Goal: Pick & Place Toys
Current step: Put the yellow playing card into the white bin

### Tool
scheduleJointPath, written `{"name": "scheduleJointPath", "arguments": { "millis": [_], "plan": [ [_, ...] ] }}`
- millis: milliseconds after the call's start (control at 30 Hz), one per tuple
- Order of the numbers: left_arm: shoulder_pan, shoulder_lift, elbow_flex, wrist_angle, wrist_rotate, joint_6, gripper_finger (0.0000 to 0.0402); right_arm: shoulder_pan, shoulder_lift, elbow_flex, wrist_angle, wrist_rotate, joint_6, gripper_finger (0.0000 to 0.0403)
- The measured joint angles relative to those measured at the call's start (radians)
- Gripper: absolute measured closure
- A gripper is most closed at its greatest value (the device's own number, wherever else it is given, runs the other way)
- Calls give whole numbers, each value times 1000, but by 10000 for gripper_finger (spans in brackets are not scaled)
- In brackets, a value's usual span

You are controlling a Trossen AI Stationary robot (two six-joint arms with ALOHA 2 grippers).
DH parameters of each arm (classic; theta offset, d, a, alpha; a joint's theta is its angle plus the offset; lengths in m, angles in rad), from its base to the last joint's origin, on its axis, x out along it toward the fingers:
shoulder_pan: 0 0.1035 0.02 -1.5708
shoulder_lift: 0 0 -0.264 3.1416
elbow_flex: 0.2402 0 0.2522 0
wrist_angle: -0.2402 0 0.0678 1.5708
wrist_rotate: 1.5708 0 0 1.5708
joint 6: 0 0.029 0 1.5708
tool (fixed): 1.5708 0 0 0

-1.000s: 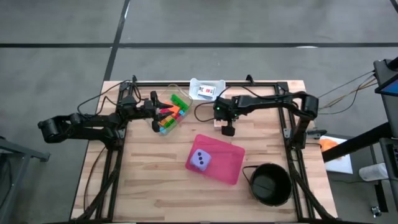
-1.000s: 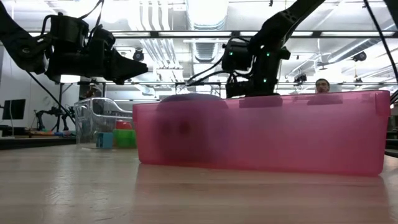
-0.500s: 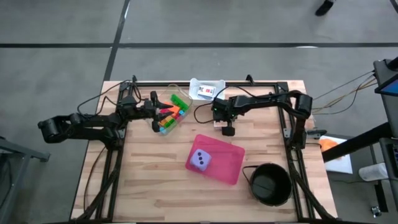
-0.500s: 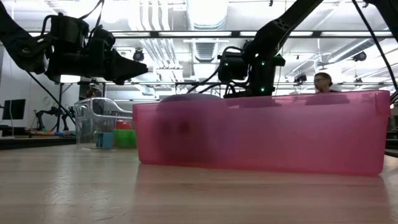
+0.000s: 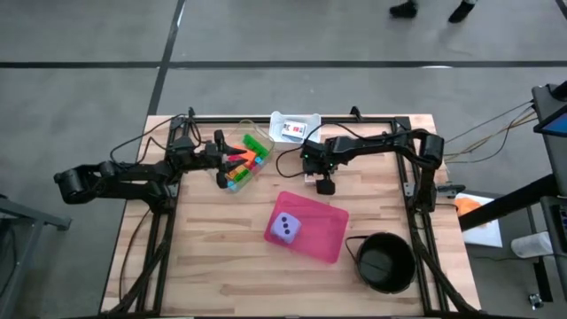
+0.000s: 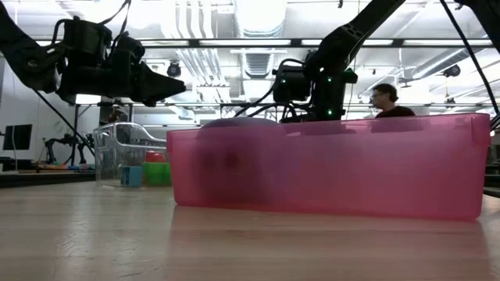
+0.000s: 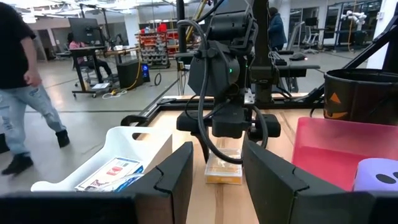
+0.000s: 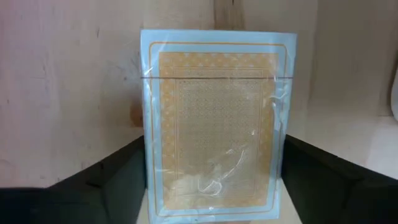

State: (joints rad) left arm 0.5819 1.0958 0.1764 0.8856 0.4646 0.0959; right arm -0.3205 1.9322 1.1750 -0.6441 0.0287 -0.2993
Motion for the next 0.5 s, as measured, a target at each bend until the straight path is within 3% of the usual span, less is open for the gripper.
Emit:
{"name": "scheduleJointPath", "arguments": {
  "millis": [67,500],
  "plan": [
    [0,0,0,0,0,0,260,1,-7,0,-1,0,1,106],
    [0,0,0,0,0,0,260,5,-105,-7,-19,-3,-4,106]
  ]
}}
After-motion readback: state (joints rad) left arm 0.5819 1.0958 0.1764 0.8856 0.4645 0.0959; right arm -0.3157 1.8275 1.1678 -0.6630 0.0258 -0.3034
